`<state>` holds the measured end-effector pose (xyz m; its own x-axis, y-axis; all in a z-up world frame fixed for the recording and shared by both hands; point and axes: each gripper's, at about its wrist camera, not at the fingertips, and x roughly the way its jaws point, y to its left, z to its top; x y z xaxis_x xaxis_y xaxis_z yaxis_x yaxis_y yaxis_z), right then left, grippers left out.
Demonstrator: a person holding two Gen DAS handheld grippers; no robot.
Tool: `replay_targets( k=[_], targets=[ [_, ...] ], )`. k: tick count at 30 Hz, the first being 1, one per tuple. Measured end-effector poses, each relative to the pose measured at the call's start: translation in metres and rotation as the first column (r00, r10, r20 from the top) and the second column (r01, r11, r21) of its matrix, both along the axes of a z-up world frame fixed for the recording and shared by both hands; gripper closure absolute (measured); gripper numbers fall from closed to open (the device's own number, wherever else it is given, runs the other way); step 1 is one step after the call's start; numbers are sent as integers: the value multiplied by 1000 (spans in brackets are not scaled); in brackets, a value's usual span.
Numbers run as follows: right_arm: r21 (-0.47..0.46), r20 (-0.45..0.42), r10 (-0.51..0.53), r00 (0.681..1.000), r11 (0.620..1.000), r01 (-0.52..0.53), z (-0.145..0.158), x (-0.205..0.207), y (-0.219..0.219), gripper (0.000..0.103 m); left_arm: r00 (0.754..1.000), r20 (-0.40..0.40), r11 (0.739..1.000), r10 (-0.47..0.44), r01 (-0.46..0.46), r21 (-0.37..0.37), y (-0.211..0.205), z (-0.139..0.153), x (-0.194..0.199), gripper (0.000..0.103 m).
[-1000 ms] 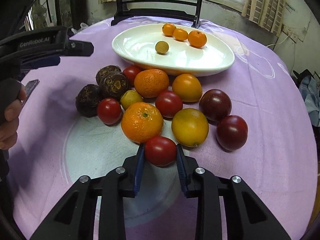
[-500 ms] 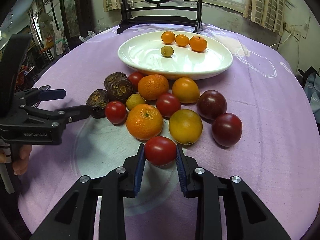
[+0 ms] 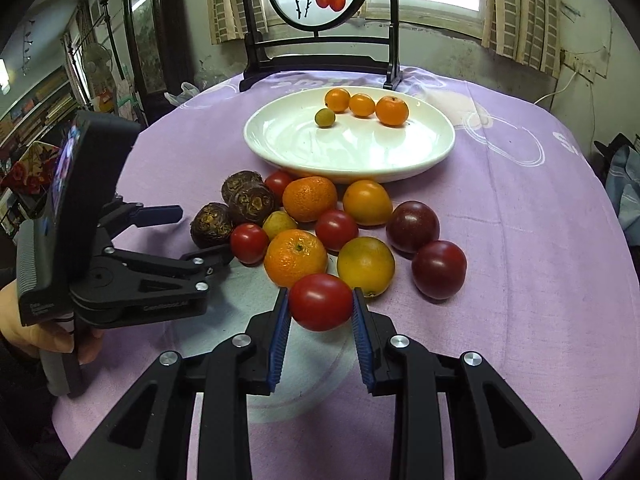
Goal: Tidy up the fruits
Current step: 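Grasp a red cherry tomato with the right tool while the left tool grasps a dark brown fruit, then lower both fruits onto the white plate and open both tools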
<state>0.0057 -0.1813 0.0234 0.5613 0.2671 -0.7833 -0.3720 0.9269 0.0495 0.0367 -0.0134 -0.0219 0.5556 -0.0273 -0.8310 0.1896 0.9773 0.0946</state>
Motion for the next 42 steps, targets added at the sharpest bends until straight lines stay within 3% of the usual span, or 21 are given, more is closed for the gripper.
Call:
replay_targets(
  k=[1, 2, 9, 15, 18, 23, 26, 30, 34, 37, 39, 41, 42],
  targets=[
    [2, -1, 0, 1000, 1000, 0, 0, 0, 0, 72, 1000, 9, 1000, -13, 13, -8, -1, 0, 1, 35],
    [3, -4, -1, 1000, 1000, 1, -1, 1, 0, 72, 999, 4, 998, -42, 42, -42, -3, 1, 1, 59],
    [23, -4, -6, 1000, 1000, 6, -3, 2, -1, 72, 998, 6, 997, -60, 60, -54, -5, 13, -16, 58],
    [168, 48, -15, 999, 986, 7, 13, 0, -10, 73, 992, 95, 987, -78, 90, -132, 2, 61, -29, 58],
    [201, 65, -81, 995, 977, 66, 30, 5, -15, 73, 988, 146, 986, -55, 78, -151, 1, 86, -16, 58],
    [188, 107, -94, 990, 979, 72, 63, 38, -17, 72, 987, 163, 976, 7, 29, -214, -3, 107, 36, 58],
    [121, 102, -101, 990, 989, 88, 58, 72, -12, 71, 986, 155, 978, 55, -22, -210, -6, 102, 72, 58],
    [48, 51, -111, 993, 993, 108, 35, 114, -2, 71, 993, 65, 980, 98, -85, -180, -8, 73, 116, 58],
    [41, 21, -123, 992, 992, 122, 20, 141, 2, 71, 994, -3, 983, 111, -110, -149, -10, 45, 141, 58],
    [50, 20, -156, 988, 987, 155, 16, 155, -1, 71, 989, -21, 977, 147, -148, -153, -7, 37, 153, 50],
    [114, 14, -169, 986, 980, 166, 21, 159, -10, 65, 982, 9, 969, 187, -183, -165, -1, 42, 151, 27],
    [185, 33, -193, 981, 965, 184, 32, 155, -25, 53, 975, 80, 963, 207, -189, -191, 5, 55, 141, 26],
    [188, 48, -203, 978, 963, 191, 37, 151, -30, 52, 974, 99, 965, 203, -182, -191, 6, 60, 137, 24]
  ],
)
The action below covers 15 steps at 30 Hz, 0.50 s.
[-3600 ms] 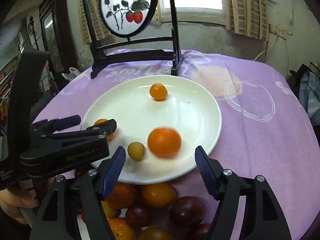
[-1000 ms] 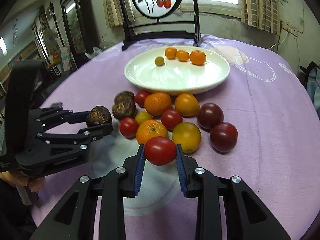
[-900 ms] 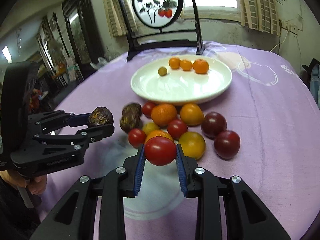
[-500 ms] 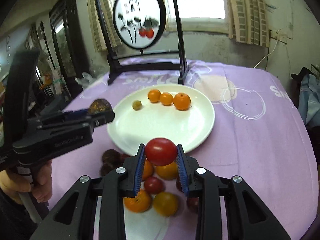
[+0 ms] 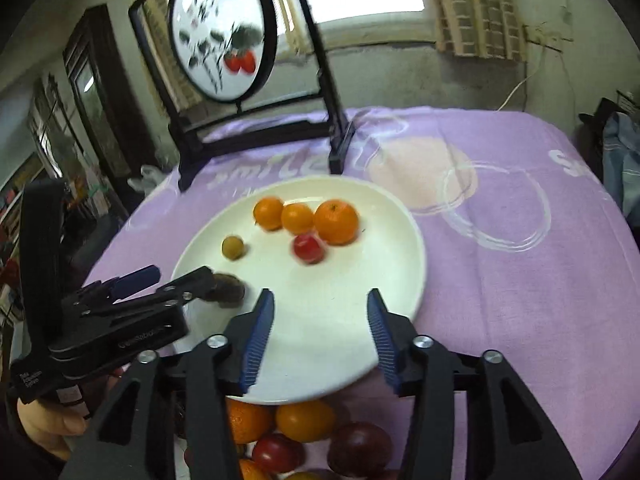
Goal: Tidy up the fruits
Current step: 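Lower both fruits onto the white plate and open both tools, then grasp a yellow tomato with the right tool while the left tool grasps a red cherry tomato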
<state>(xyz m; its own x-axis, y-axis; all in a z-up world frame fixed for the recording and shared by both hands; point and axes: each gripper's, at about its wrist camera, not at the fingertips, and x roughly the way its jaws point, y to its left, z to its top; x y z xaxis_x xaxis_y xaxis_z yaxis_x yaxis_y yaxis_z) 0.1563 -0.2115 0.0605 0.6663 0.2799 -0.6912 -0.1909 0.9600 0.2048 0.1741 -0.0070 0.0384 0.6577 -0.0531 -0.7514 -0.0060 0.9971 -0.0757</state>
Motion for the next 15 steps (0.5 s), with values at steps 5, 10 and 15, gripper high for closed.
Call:
replay_targets(
  k=[5, 10, 15],
  targets=[
    [-39, 32, -9, 999, 999, 10, 15, -28, -23, 43, 1000, 14, 1000, -4, 4, 22, 2, 14, -14, 15],
    [-127, 13, 30, 999, 991, -28, 4, -67, -24, 41, 999, 30, 999, -18, 17, 43, 3, 19, -45, 8],
    [-133, -50, 88, 995, 987, -94, -21, -103, -15, 41, 1000, -7, 998, -26, 26, 61, 8, 2, -81, 7]
  ],
)
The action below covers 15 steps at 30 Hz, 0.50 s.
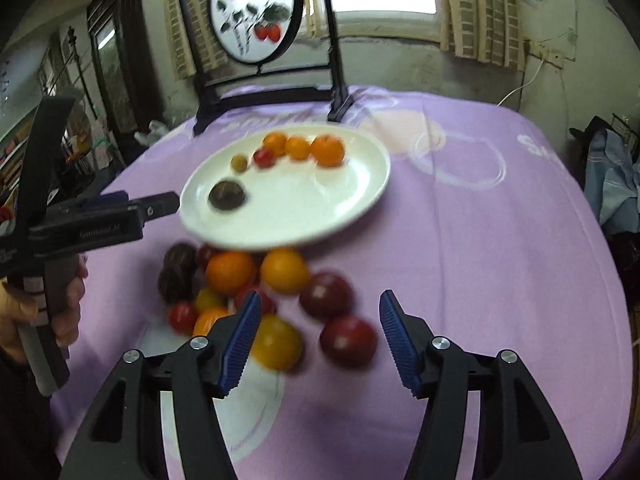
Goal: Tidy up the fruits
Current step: 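Grasp a yellow tomato with the right tool while the left tool grasps a red cherry tomato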
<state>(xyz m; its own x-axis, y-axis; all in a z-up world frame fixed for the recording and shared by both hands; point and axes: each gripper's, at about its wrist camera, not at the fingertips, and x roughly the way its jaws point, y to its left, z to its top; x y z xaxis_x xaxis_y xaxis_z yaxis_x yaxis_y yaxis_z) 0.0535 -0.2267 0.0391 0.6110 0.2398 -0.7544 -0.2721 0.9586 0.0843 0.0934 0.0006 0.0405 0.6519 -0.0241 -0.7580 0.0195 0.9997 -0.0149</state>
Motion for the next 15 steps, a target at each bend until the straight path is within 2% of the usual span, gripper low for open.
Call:
replay_targets(
  k=[7, 15],
  targets=[
    [-56, -73, 73, 995, 995, -77, -29, -31, 24, 41, 999, -47, 1000, 2, -3, -15, 12, -22, -40, 7],
    [-139, -116, 64, 991, 987, -80, -50, -26, 41, 47, 1000, -22, 1000, -15, 14, -15, 20, -34, -51, 7]
  ],
)
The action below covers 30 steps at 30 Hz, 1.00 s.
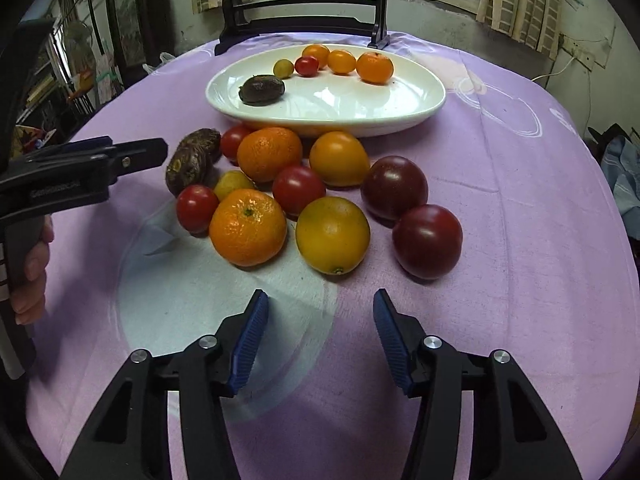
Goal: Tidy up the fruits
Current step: 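Grasp a yellow tomato with the right tool while the left tool grasps a red cherry tomato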
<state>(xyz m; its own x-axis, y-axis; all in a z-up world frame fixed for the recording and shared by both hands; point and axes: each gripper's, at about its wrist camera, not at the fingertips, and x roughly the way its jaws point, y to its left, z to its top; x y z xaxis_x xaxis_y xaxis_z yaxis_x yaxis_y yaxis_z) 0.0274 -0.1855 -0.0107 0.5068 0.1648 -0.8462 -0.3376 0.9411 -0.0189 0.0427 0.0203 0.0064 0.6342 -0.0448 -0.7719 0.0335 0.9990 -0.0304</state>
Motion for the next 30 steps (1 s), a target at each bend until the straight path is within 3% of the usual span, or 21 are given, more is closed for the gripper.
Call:
replay_targets(
  k=[7, 10, 11, 15, 21, 25, 27, 30],
  targets=[
    [-17, 3, -17, 1000, 1000, 17, 0, 20, 11, 50, 999, -18, 999, -26, 26, -38, 3, -1, 3, 7],
    [-18, 11, -15, 1000, 1000, 15, 1, 18, 13, 58, 999, -11, 999, -48, 47, -24, -3, -1, 1, 7],
    [-14, 22, -29, 999, 999, 30, 1, 17, 11, 69, 998, -11, 998, -55, 55, -21, -5, -1, 0, 7],
    [56, 13, -69, 998, 996, 68, 2, 17, -4, 69, 996, -21, 996, -85, 84, -9, -13, -4, -2, 7],
    [85, 22, -51, 998, 995, 49, 9, 5, -13, 69, 990, -57, 991, -131, 130, -18, -23, -10, -16, 7],
    [93, 25, -46, 999, 995, 43, 10, -1, -18, 69, 981, -81, 984, -174, 177, 23, -41, -18, -21, 8],
    [96, 31, -48, 998, 994, 45, 12, -3, -19, 69, 977, -102, 980, -186, 192, 46, -49, -23, -21, 25],
    [104, 41, -49, 998, 994, 45, 17, -7, -21, 69, 975, -132, 982, -180, 186, 38, -55, -29, -18, 35]
  ],
)
